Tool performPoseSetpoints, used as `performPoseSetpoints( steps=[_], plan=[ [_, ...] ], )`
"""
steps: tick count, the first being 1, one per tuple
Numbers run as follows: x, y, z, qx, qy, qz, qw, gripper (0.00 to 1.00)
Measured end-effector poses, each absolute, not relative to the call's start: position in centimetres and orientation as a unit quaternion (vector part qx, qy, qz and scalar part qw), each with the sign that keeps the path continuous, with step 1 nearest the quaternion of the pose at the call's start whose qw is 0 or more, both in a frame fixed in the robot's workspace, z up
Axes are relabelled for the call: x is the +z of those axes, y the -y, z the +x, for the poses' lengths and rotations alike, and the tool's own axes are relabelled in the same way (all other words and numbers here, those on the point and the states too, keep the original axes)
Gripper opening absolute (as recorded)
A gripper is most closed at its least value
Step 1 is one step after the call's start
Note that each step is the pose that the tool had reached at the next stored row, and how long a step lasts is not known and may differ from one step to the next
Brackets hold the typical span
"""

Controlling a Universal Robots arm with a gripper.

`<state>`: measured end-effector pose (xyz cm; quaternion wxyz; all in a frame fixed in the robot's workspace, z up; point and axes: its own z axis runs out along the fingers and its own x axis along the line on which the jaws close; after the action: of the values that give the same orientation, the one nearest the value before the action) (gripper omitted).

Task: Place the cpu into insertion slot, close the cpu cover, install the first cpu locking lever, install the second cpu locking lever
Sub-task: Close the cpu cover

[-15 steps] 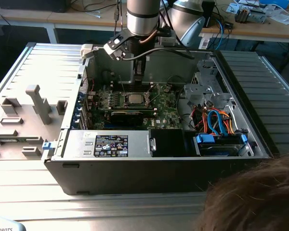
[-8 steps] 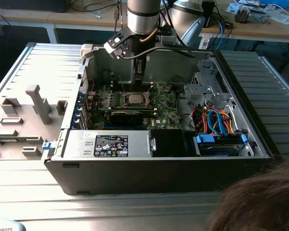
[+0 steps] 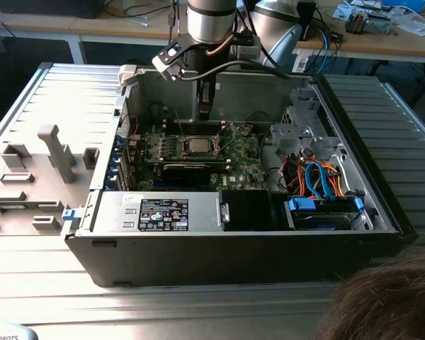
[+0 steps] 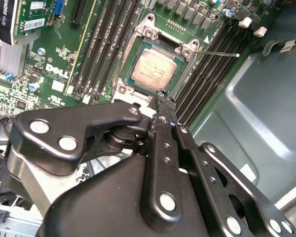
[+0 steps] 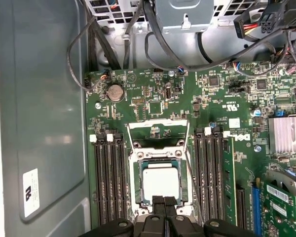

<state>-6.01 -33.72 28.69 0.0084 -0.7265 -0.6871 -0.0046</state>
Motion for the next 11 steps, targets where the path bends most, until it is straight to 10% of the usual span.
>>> performPoseSetpoints(
  steps=[11],
  plan=[
    [30.4,33.7,-6.0,-0.005,0.687,-0.726,0.008,0.11]
  ],
)
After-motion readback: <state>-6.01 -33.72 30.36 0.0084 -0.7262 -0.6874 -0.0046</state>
